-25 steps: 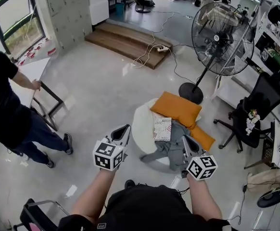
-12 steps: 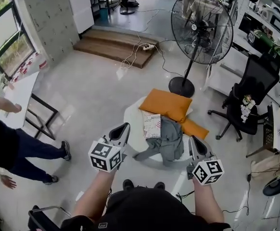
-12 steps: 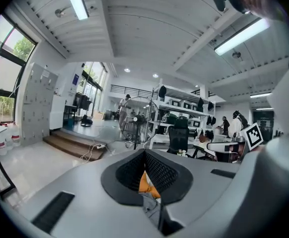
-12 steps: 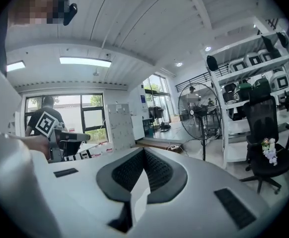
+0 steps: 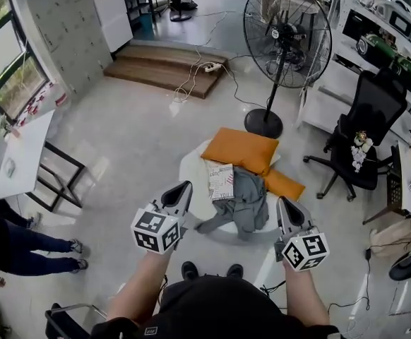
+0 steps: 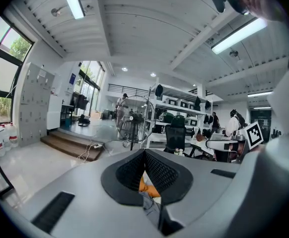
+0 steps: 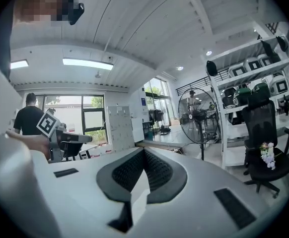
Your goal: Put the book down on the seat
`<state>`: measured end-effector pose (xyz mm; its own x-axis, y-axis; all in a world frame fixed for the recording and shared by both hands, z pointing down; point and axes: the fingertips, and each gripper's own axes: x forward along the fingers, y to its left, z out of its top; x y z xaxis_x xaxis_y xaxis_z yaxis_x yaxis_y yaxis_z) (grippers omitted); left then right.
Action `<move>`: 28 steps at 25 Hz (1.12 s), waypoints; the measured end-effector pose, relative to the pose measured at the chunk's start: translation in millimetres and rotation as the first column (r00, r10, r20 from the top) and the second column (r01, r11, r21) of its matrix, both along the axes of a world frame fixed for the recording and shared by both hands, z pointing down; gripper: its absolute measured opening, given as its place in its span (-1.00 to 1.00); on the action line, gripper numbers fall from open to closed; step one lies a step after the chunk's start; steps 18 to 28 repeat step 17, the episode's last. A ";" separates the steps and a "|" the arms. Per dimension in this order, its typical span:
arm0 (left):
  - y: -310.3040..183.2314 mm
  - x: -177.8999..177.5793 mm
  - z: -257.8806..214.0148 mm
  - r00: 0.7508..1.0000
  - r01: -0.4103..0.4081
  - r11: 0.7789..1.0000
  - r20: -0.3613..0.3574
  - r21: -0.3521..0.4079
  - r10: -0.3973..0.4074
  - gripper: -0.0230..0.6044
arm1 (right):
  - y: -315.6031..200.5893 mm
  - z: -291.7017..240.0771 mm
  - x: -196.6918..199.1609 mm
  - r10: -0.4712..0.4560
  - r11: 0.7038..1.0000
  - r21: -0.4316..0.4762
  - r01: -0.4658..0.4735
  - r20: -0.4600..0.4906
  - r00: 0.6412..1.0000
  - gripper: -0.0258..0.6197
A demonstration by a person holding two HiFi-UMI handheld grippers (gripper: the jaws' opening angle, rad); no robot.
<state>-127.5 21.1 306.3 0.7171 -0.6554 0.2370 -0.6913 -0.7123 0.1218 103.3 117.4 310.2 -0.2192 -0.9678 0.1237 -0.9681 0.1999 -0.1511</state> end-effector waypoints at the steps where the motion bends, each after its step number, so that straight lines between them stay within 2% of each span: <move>1: 1.1 -1.6 0.0 1.000 0.002 1.000 0.000 0.000 -0.002 -0.92 | 0.2 -0.6 -1.8 -0.004 1.000 -0.001 0.004 0.004 1.000 -0.88; 17: 4.4 -36.3 0.3 0.999 0.050 0.999 -0.017 -0.003 -0.050 -0.92 | -3.9 -4.3 -39.3 -0.076 0.997 -0.010 0.077 0.030 0.997 -0.88; 28: 4.4 -36.3 0.3 0.999 0.050 0.999 -0.017 -0.003 -0.050 -0.92 | -3.9 -4.3 -39.3 -0.076 0.997 -0.010 0.077 0.030 0.997 -0.88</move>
